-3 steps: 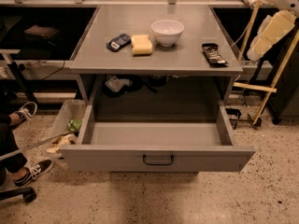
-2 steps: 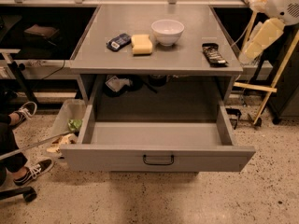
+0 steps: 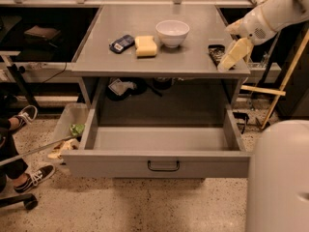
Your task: Place rxbar chocolate into top drawer
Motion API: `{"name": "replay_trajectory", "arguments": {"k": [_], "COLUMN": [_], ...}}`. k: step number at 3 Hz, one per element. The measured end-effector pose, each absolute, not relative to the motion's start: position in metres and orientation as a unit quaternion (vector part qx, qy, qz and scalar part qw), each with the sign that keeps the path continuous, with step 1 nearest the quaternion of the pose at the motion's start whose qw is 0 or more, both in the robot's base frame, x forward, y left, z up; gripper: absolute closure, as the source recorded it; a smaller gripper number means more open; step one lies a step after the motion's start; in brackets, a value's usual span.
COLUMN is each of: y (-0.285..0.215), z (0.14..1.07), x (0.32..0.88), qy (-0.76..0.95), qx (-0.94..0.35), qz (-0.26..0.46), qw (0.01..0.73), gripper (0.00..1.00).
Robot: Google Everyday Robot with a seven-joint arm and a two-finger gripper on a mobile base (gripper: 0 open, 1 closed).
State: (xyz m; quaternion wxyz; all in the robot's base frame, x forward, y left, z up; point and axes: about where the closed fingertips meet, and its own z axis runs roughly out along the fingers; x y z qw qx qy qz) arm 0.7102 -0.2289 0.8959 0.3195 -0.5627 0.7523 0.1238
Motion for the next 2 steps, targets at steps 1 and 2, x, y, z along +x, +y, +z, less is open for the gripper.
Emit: {"name": "replay_trajectory", "arguments": {"k": [1,2], "y": [-0.232,-0.242], "z": [0.854,0.827], "x": [0.740,0.758], "qy": [0.764,0.780], "qx": [-0.537,-0.508], "qz": [0.150,0.159], "qw": [0.325,0.331], "gripper": [0.00,0.00]}}
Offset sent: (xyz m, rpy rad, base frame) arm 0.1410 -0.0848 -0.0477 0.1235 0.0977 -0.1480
